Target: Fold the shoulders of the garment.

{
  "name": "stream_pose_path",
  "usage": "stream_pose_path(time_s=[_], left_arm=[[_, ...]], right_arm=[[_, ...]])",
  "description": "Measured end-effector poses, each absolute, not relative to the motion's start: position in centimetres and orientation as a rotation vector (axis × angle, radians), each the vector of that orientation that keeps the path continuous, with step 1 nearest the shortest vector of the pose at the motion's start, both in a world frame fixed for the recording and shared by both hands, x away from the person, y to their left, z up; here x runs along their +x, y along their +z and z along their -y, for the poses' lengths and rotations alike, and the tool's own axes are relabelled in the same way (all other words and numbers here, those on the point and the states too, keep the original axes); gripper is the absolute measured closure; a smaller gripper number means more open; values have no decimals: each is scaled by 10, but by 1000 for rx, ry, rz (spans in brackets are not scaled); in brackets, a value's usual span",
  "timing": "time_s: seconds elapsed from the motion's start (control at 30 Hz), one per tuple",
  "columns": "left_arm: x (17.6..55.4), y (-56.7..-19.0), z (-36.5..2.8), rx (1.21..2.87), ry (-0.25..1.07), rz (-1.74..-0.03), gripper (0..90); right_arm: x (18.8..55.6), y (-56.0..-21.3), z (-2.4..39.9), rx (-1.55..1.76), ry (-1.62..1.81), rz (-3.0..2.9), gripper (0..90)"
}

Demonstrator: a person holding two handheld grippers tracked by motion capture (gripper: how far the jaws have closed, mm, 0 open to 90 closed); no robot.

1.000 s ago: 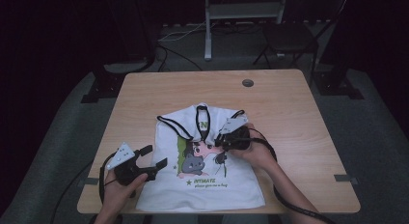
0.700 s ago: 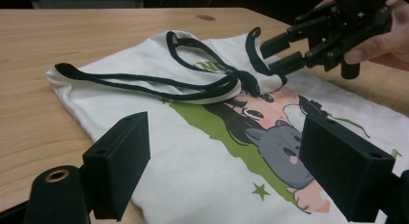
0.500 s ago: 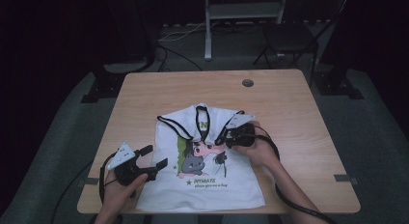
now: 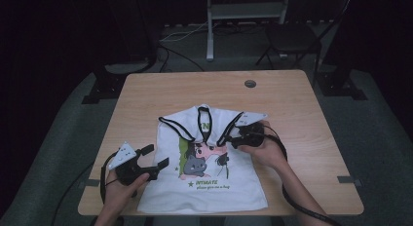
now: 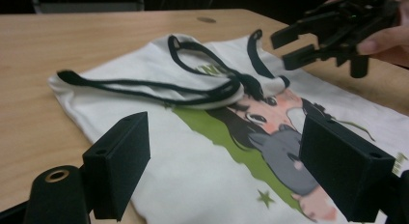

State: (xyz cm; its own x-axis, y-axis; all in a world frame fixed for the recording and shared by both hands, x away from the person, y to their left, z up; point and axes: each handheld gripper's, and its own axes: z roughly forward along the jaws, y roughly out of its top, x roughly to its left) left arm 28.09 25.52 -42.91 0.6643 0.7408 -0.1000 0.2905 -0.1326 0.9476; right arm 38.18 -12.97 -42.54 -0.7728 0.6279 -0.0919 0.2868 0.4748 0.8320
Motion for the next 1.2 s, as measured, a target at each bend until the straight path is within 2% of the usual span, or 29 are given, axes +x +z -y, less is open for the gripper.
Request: stream_pose_path(time_s=[0.07, 0.2, 0.3, 0.4, 0.9, 1.2], left_arm=[[284, -429, -253, 1708, 495, -834, 184], [288, -428, -250, 1703, 525, -810, 184], [290, -428, -248, 1681, 537, -819, 184], [292, -431, -247, 1651, 592, -819, 184], [287, -436, -266, 1634, 617, -872, 184], [287, -431, -275, 1613, 634, -880, 184]], right_arm=[[380, -426, 135, 811, 1258, -2320, 226], [372, -430, 143, 866, 1300, -2288, 197], [367, -430, 151, 919, 1328, -2258, 128], [360, -429, 160, 964, 1362, -2219, 128], [305, -429, 219, 1125, 1370, -2030, 127], [289, -418, 229, 1122, 1360, -1988, 127]])
